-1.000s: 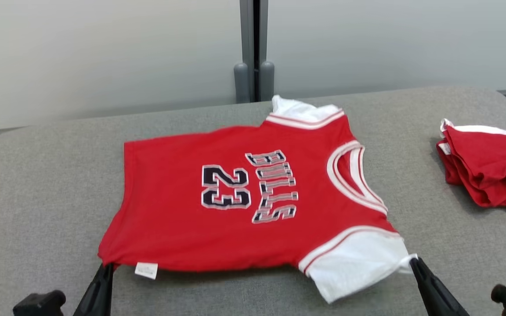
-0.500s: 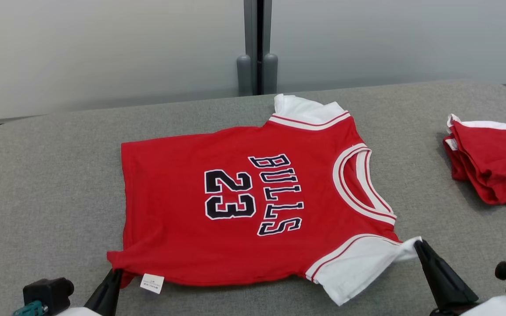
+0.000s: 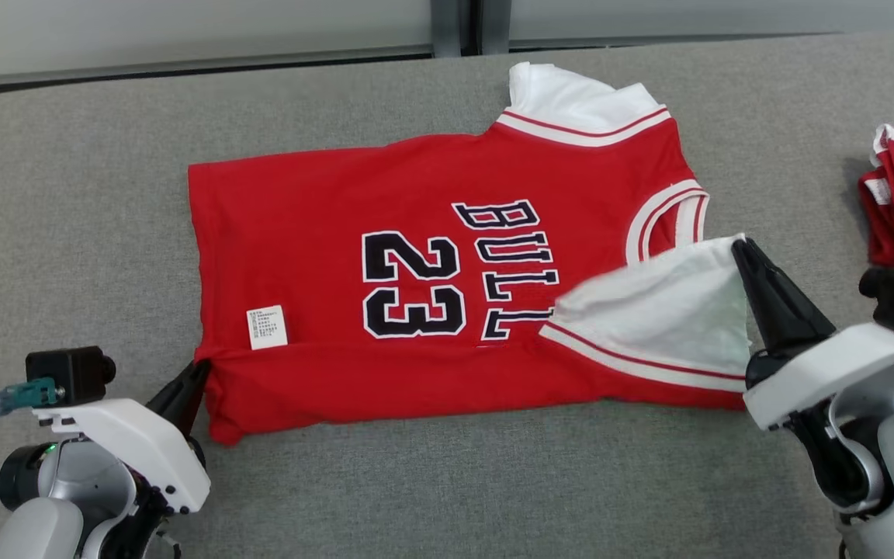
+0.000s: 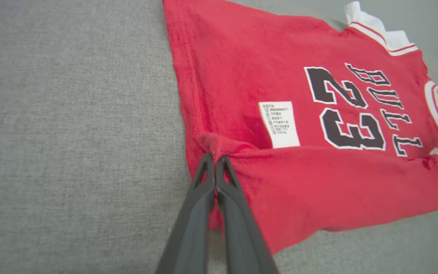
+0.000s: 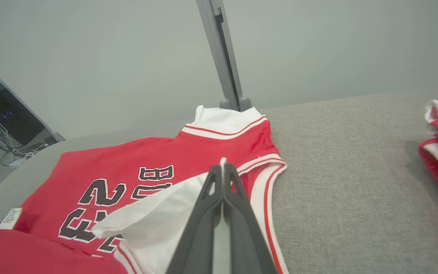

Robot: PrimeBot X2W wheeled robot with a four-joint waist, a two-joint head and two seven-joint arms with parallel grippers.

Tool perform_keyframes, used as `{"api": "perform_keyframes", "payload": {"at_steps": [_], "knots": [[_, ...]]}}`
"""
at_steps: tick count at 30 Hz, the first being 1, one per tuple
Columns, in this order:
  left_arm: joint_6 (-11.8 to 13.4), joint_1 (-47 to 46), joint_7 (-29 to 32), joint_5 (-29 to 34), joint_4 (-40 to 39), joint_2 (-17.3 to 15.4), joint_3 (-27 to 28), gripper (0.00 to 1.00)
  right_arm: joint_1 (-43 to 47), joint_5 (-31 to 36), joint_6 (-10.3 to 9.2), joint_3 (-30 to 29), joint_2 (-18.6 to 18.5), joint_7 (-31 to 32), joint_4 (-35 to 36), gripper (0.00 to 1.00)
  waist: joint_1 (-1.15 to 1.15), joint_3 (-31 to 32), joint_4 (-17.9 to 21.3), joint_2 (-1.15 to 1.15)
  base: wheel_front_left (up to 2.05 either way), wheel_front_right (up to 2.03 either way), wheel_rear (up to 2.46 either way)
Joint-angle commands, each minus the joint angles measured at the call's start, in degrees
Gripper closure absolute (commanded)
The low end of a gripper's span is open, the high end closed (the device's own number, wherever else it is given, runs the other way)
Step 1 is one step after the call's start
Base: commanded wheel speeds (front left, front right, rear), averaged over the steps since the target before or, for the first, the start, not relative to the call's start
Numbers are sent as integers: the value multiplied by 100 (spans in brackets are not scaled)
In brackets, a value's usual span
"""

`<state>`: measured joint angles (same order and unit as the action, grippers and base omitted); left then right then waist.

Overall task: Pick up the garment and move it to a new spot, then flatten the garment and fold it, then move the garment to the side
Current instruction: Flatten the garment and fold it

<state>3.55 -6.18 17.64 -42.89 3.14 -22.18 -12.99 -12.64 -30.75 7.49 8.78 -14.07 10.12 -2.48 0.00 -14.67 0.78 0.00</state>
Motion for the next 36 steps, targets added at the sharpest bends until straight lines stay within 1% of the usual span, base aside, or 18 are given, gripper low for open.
{"api": "perform_keyframes", "payload": {"at_steps": [1, 7, 8, 10, 11, 12, 13, 14, 16, 19, 22, 24, 26, 29, 34, 36], "knots": [[-50, -189, 50, -20, 103, -32, 3, 100, -282, -58, -1, 111, -110, -160, -259, 100, 0, -226, -36, 0, 0, 0, 0], [-124, -502, 42, -43, 521, -6, -17, 100, -1182, -263, -1, 704, -237, -728, -1509, 100, 0, -421, -86, 0, 0, 0, 0], [-186, -562, -78, -26, 586, 19, -23, 100, -1364, -347, -1, 899, -268, -905, -1823, 100, 0, -448, -120, 0, 0, 0, 0], [-261, -596, -245, -31, 668, 69, -14, 100, -1511, -353, -1, 1061, -321, -1191, -2065, 100, 0, -458, -146, 0, 0, 0, 0], [-295, -613, -308, -16, 716, 79, -24, 84, -1555, -413, -1, 1139, -310, -1320, -2174, 100, 0, -463, -155, 0, 0, 0, 0], [-310, -636, -378, 36, 762, 78, -43, 28, -1592, -401, -1, 1224, -330, -1446, -2263, 69, 0, -467, -161, 0, 0, 0, 0], [-360, -652, -461, 41, 793, 118, -60, 0, -1639, -428, -1, 1285, -347, -1604, -2337, 16, 0, -466, -170, 0, 0, 0, 0], [-364, -659, -596, 21, 807, 184, -31, 0, -1680, -448, -1, 1346, -363, -1792, -2360, 0, 0, -459, -178, 0, 0, 0, 0], [-361, -638, -865, 106, 833, 224, 7, 0, -1719, -398, -1, 1448, -420, -2127, -2399, 0, 0, -432, -171, 0, 0, 0, 0], [-246, -551, -1500, 298, 744, 366, 97, 0, -1662, -203, -1, 1432, -483, -2426, -2300, 0, 0, -338, -158, 0, 0, 0, 0], [-91, -406, -2219, 523, 613, 521, 195, 0, -1407, 192, -1, 1098, -467, -2526, -2023, 0, 0, -189, -154, 0, 0, 0, 0], [21, -316, -2655, 669, 503, 629, 239, 0, -1184, 526, -1, 775, -386, -2536, -1643, 0, 0, -80, -148, 0, 0, 0, 0], [127, -225, -2961, 803, 416, 712, 282, 0, -827, 818, -1, 462, -279, -2531, -1352, 0, 0, 25, -141, 0, 0, 0, 0], [331, -95, -3187, 1107, 227, 822, 344, 0, -291, 1179, -1, 145, -107, -2532, -1001, 0, 0, 195, -126, 0, 0, 0, 0], [414, 239, -3280, 1564, 114, 948, 422, 0, 494, 1472, -1, -134, 185, -2442, -668, 0, 0, 424, -49, 0, 0, 0, 0], [433, 315, -3283, 1661, 102, 957, 429, 0, 621, 1520, -1, -174, 223, -2412, -632, 0, 0, 459, -36, 0, 0, 0, 0]]}}
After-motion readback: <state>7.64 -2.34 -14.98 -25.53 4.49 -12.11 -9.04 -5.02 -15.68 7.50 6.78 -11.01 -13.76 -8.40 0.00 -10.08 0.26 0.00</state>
